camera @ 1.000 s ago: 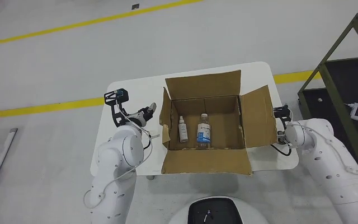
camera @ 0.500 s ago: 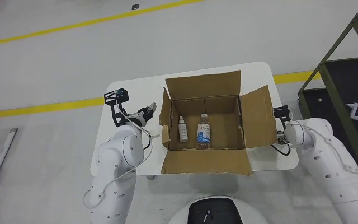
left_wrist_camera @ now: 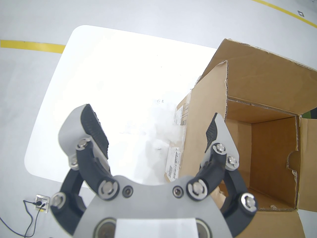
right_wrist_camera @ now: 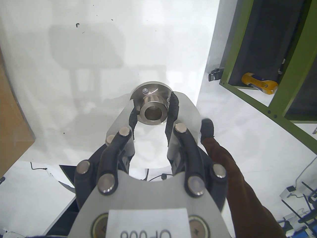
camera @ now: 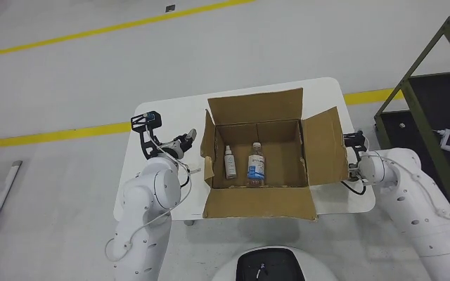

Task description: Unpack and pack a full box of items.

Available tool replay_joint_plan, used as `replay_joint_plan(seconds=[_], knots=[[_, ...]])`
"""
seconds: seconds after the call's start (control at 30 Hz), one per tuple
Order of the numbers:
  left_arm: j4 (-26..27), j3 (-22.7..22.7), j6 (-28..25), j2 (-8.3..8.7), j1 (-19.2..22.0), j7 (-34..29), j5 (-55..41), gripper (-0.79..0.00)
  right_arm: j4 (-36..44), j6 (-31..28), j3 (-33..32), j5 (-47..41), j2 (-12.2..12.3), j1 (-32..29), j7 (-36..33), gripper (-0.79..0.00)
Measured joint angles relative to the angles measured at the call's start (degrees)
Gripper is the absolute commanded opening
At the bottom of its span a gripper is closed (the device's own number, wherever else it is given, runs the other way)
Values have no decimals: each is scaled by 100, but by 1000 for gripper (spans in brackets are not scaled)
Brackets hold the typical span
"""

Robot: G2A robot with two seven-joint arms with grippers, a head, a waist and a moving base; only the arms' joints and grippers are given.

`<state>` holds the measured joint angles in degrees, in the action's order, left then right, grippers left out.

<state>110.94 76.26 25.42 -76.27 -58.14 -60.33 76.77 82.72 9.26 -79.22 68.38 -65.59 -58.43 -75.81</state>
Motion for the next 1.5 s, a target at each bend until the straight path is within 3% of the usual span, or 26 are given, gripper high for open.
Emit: replay_joint_plan(seconds=[0.5, 0.67, 0.97, 1.17, 1.3, 1.5], knots=[[0, 0, 0, 0, 0, 0, 0, 0, -152, 10, 39, 15, -10, 13, 40, -548], [0, 0, 0, 0, 0, 0, 0, 0, -228, 7, 60, 12, -16, 46, 58, -785], [0, 0, 0, 0, 0, 0, 0, 0, 10, 30, -321, -487, 10, 40, 70, -785], [0, 0, 0, 0, 0, 0, 0, 0, 940, -83, -1655, -2034, 106, -269, 244, -785], [0, 0, 0, 0, 0, 0, 0, 0, 1458, -403, -2716, -3928, 128, -558, 328, -785], [0, 0, 0, 0, 0, 0, 0, 0, 1749, -1015, -3305, -6173, 143, -750, 191, -785]])
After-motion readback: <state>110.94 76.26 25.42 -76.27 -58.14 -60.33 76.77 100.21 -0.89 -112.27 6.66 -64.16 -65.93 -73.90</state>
